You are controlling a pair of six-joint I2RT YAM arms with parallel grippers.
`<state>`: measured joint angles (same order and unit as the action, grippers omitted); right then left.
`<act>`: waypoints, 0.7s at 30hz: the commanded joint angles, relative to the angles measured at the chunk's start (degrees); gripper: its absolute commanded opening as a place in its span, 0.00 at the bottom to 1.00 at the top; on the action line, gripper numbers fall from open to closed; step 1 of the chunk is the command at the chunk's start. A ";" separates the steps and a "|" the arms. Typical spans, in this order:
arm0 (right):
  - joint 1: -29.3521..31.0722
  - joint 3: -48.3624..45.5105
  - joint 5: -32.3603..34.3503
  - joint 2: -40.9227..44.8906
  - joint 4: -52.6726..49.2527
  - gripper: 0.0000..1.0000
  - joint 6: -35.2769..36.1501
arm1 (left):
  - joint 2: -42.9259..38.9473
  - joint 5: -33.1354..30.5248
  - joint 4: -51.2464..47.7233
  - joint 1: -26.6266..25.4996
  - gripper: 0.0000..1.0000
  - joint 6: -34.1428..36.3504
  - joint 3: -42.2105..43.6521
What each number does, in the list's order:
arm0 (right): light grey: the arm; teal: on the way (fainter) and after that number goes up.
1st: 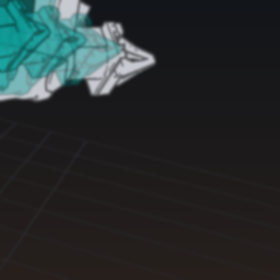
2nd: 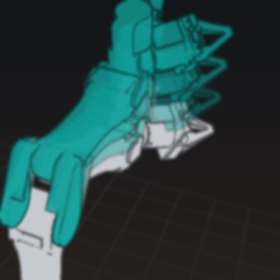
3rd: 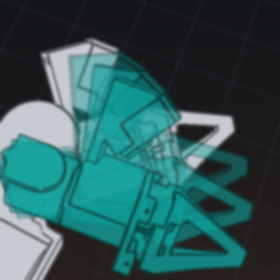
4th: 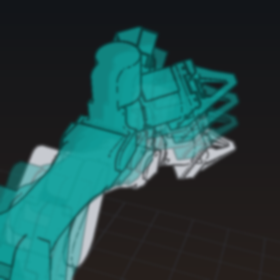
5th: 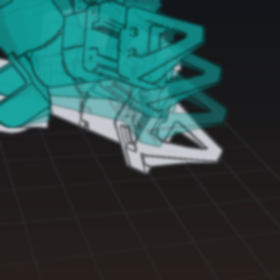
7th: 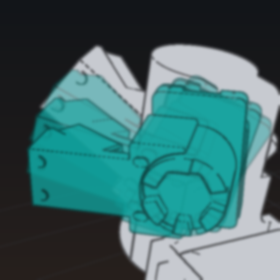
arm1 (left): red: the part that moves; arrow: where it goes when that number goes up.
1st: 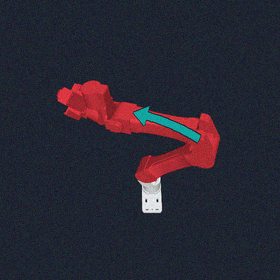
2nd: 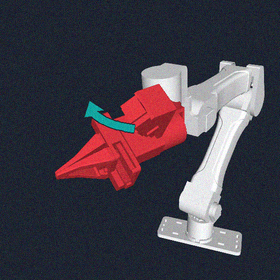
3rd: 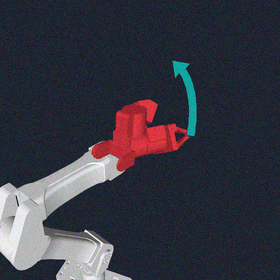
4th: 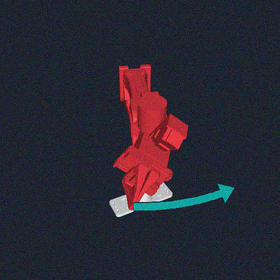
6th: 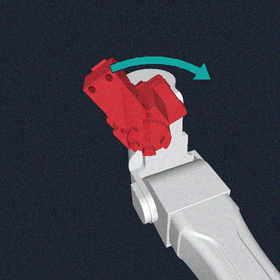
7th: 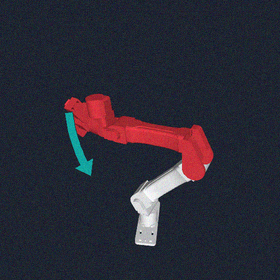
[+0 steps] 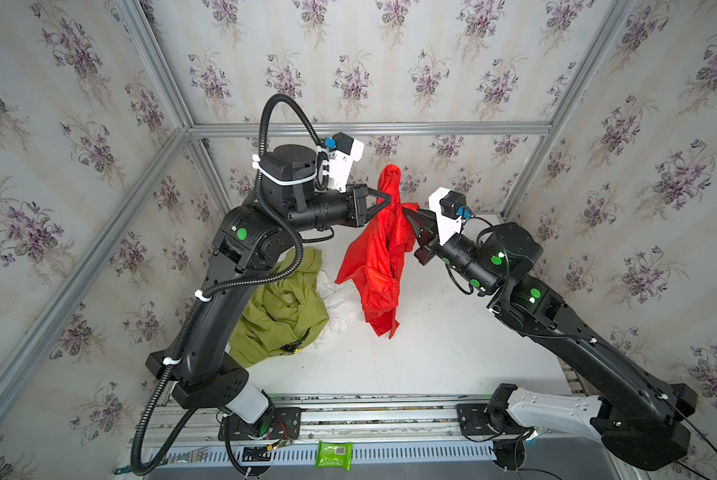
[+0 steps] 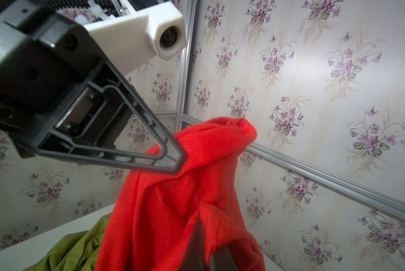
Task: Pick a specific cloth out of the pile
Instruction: 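Raise the red cloth higher with both grippers, pulling it off the green cloth, then carry the red cloth with both grippers toward the open table area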
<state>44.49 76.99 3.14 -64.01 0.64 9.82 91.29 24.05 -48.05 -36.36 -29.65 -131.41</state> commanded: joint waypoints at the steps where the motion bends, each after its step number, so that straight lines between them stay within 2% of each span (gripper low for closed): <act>1: -0.52 -0.70 1.29 1.19 1.34 0.00 -0.76 | 0.11 -0.21 3.38 -0.50 0.00 -0.23 -0.10; 21: -3.43 -7.07 4.80 8.19 -1.13 0.00 -1.21 | 2.61 -1.03 4.07 -4.92 0.00 0.09 -0.12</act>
<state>41.25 70.28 6.46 -56.51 -1.78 9.17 93.67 23.16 -46.76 -40.93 -29.65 -131.41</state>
